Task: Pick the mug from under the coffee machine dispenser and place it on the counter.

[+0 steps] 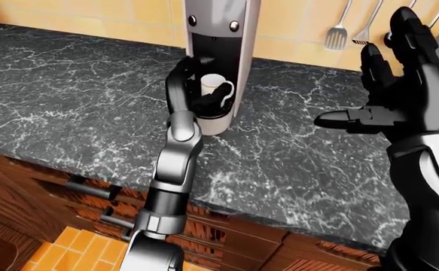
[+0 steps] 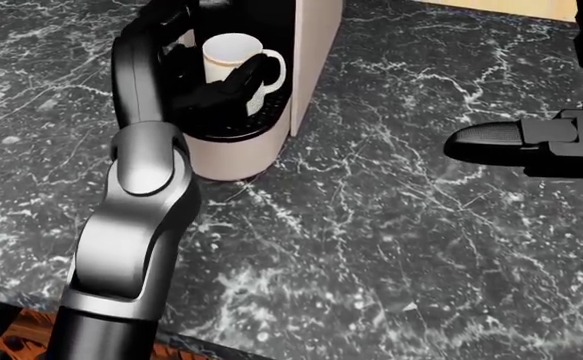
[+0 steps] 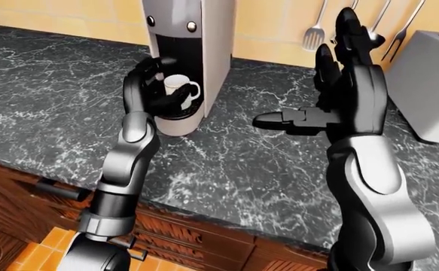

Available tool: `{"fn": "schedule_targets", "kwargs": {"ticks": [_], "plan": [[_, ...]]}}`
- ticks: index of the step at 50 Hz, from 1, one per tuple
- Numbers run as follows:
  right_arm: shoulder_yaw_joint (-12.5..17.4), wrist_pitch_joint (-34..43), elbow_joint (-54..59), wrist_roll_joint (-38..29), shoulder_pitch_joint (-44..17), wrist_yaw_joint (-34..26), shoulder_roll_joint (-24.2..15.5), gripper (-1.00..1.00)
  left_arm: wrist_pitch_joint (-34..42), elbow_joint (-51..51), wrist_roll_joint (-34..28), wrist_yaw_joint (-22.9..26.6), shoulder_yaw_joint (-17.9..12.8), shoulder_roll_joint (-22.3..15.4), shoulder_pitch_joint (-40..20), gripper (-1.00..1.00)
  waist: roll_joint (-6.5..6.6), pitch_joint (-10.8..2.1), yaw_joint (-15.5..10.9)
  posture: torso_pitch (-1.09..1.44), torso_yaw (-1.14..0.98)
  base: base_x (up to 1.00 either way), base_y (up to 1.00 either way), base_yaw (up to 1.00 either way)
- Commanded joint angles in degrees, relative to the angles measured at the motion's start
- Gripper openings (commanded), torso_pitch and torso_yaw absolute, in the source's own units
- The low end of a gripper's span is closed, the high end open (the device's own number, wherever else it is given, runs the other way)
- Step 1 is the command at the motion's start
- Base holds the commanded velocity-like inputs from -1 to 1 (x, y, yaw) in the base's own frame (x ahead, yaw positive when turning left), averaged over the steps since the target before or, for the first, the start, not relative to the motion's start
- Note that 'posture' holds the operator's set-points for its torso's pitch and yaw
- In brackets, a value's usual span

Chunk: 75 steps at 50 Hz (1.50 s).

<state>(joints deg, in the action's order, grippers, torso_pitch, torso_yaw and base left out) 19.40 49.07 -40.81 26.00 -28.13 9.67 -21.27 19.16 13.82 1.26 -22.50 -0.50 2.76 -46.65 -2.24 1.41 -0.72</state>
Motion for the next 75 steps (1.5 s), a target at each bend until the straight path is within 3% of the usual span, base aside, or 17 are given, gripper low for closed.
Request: {"fn": "schedule_targets", "kwargs": {"ticks": [1,2,3,16,31,48,75], "plan": [[0.53,-1.71,-1.31,-0.08,-1.00,0.08,-0.58,1.00,-0.49,-1.47,0.19,0.64,0.66,0.20,-1.46,-0.62,-0.17,-1.29,0.08,0.00,0.00,0.00,0.00,0.00],[0.55,-1.74,-1.36,-0.06,-0.89,0.09,-0.54,1.00,-0.71,-1.33,0.19,0.67,0.65,0.20,-1.30,-0.89,-0.17,-1.29,0.08,0.00,0.00,0.00,0.00,0.00],[0.55,-1.70,-1.43,-0.02,-0.85,0.10,-0.54,1.00,-0.76,-1.32,0.15,0.66,0.68,0.21,-1.28,-1.00,-0.17,-1.29,0.08,0.00,0.00,0.00,0.00,0.00],[0.66,-0.94,-1.75,0.72,-1.48,0.63,-0.83,1.00,0.55,-2.85,0.25,1.04,0.59,0.00,-1.43,-1.00,-0.06,-1.28,0.15,0.00,0.00,0.00,0.00,0.00],[0.46,-1.32,-1.39,0.48,-1.54,0.56,-1.04,1.00,7.93,-13.04,1.61,1.96,-0.08,-1.44,-0.64,-1.00,0.02,-0.79,0.27,0.00,0.00,0.00,0.00,0.00],[0.39,-1.30,-1.42,-0.04,-1.59,0.19,-0.91,1.00,13.21,-20.26,3.62,2.46,-2.30,-5.55,-0.33,-1.00,0.29,-0.52,0.24,0.00,0.00,0.00,0.00,0.00],[0.19,-1.59,-1.59,-0.91,-1.19,-0.39,-0.41,1.00,10.47,-19.86,7.71,4.23,-8.67,-15.47,2.51,-1.00,1.02,-0.67,0.31,0.00,0.00,0.00,0.00,0.00]]}}
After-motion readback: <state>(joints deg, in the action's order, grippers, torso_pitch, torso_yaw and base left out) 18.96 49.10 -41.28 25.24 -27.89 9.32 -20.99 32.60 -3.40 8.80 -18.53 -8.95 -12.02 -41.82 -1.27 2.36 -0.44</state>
